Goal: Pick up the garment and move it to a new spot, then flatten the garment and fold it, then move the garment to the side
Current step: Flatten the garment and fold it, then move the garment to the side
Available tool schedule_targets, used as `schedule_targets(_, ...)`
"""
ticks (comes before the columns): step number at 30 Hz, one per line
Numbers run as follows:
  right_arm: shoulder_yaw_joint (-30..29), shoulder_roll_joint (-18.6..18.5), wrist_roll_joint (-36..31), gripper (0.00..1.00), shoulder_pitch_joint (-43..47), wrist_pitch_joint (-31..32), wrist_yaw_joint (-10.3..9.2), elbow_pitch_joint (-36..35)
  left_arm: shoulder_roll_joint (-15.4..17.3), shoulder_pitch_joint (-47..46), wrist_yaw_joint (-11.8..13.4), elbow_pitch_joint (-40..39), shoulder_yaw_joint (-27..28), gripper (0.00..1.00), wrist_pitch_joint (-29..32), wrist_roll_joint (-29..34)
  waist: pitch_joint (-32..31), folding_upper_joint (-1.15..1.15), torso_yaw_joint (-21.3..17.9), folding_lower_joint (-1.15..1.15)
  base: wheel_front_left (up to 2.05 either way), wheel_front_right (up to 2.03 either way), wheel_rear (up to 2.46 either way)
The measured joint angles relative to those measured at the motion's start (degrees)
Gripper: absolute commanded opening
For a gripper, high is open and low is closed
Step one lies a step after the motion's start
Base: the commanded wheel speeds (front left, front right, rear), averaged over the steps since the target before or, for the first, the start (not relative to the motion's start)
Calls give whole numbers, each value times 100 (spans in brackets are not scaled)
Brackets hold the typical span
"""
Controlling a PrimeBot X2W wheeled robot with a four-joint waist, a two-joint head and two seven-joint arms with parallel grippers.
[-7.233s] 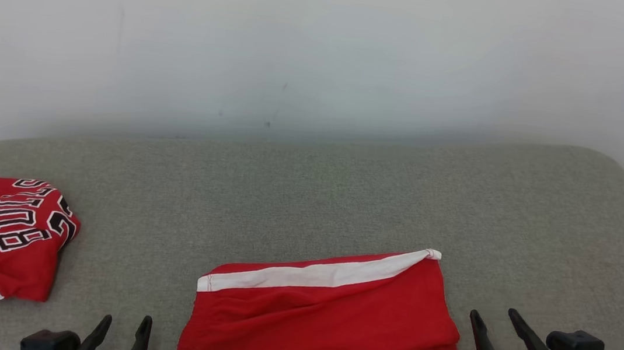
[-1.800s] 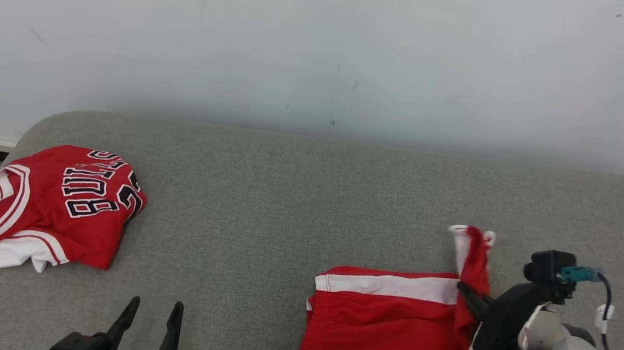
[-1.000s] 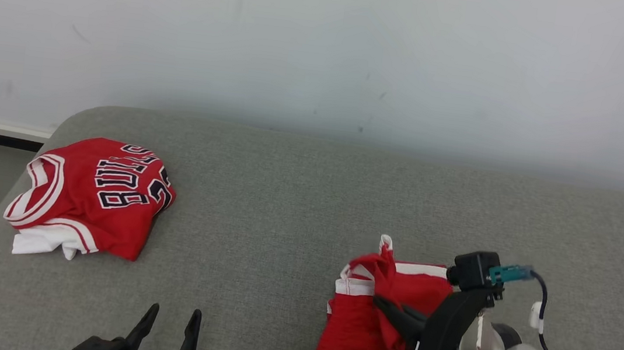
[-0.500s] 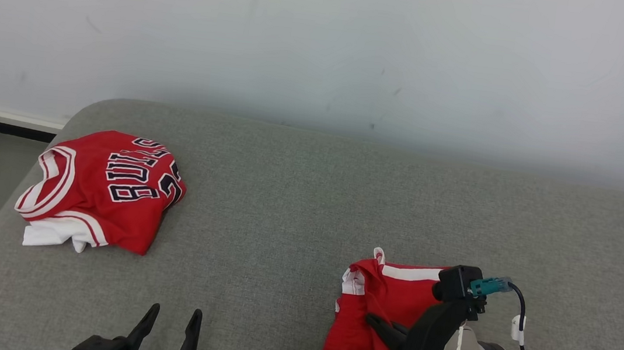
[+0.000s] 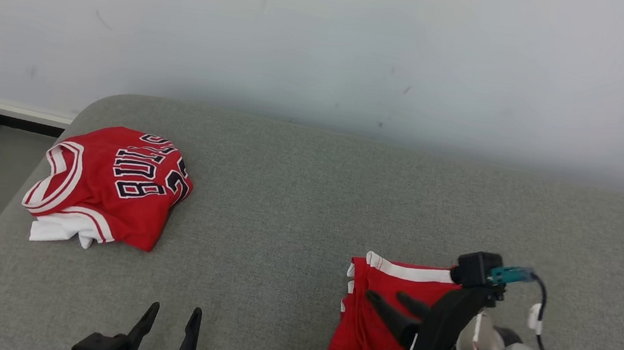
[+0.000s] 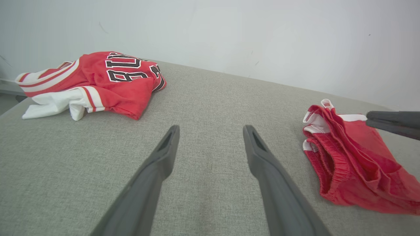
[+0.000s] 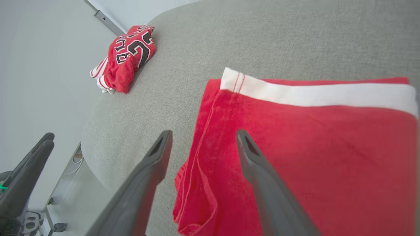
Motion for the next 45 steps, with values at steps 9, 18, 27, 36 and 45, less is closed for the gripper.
schedule_targets(9, -323, -736, -313, 100, 107, -337, -102, -416, 37, 105, 8, -9, 107, 100, -49, -33, -28, 0, -177, 0, 0, 0, 0)
schedule_targets(18, -287, -1025, -577, 100, 443, -393, -297, -364, 65, 93, 13, -105, 104, 100, -56, -24, 13, 0, -363, 0, 0, 0, 0)
schedule_targets(27, -227, -939, -608, 100, 482, -386, -348, 126, 76, 32, 13, -140, 79, 100, -55, 9, 64, 0, -291, 0, 0, 0, 0)
schedule_targets(36, -115, -842, -631, 100, 142, -200, -390, 705, 68, -30, 14, -143, 69, 100, -55, 10, 97, 0, -196, 0, 0, 0, 0)
schedule_targets(45, -65, -747, -636, 100, -93, 47, -389, 1184, 64, -38, 14, -141, 94, 100, -55, 9, 211, 0, -59, 0, 0, 0, 0)
